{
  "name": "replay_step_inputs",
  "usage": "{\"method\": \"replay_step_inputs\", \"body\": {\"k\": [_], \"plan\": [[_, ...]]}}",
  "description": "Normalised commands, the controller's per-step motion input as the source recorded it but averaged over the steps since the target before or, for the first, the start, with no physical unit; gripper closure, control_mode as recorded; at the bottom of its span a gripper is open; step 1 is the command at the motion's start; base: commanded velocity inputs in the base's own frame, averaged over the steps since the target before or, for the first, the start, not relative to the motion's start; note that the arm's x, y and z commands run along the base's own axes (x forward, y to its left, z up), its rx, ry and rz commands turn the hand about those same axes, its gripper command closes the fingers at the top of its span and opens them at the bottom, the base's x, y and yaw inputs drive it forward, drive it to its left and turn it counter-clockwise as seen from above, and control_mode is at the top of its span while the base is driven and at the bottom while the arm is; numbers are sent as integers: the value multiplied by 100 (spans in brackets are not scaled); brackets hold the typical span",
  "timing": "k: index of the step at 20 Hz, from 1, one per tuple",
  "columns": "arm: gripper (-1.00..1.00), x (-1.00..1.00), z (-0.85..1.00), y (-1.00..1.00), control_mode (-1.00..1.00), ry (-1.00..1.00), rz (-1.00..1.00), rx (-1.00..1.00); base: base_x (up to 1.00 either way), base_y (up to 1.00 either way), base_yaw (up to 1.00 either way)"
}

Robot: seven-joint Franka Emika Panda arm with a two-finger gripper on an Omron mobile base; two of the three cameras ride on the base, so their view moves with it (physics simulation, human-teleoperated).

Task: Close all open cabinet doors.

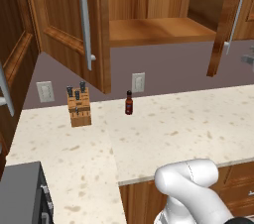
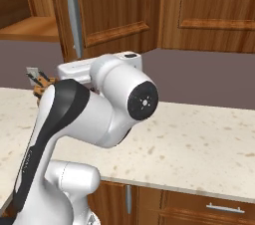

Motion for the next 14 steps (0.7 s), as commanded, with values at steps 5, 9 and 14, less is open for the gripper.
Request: {"method": "replay_step_inputs", "body": {"k": [5, 9, 14], "plan": [[-100, 25, -18, 0, -100, -7, 0, 3, 0, 0, 0], [-100, 13, -35, 0, -100, -2, 0, 4, 0, 0, 0], [-100, 17, -23, 0, -100, 0, 0, 5, 0, 0, 0]]}}
